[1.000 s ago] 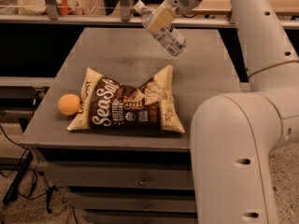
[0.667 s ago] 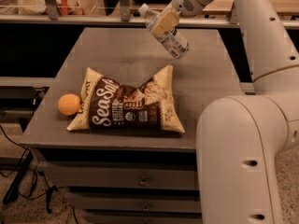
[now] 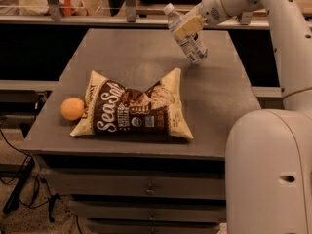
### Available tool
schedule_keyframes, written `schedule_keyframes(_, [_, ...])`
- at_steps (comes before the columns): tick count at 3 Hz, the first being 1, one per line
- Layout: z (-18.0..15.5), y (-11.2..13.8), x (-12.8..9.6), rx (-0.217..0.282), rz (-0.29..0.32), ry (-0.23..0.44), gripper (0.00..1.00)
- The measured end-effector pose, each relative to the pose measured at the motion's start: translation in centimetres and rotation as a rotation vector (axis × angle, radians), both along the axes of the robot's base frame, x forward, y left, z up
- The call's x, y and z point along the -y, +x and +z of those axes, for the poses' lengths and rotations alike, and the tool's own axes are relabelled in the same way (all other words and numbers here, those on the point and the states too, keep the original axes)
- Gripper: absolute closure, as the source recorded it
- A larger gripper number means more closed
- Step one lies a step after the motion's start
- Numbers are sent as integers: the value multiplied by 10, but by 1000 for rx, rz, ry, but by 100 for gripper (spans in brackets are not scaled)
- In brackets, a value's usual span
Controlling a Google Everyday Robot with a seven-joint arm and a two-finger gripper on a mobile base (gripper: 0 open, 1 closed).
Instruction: Place blue plastic bottle upright
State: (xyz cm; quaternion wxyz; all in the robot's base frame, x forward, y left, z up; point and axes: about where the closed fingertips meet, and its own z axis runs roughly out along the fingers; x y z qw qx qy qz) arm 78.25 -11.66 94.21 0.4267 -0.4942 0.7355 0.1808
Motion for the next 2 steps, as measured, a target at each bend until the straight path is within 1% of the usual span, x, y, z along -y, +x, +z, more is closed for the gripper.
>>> schedule_keyframes(1, [0, 0, 0, 0, 0, 0, 100])
schedule_keyframes(2, [1, -2, 4, -2, 2, 35, 100])
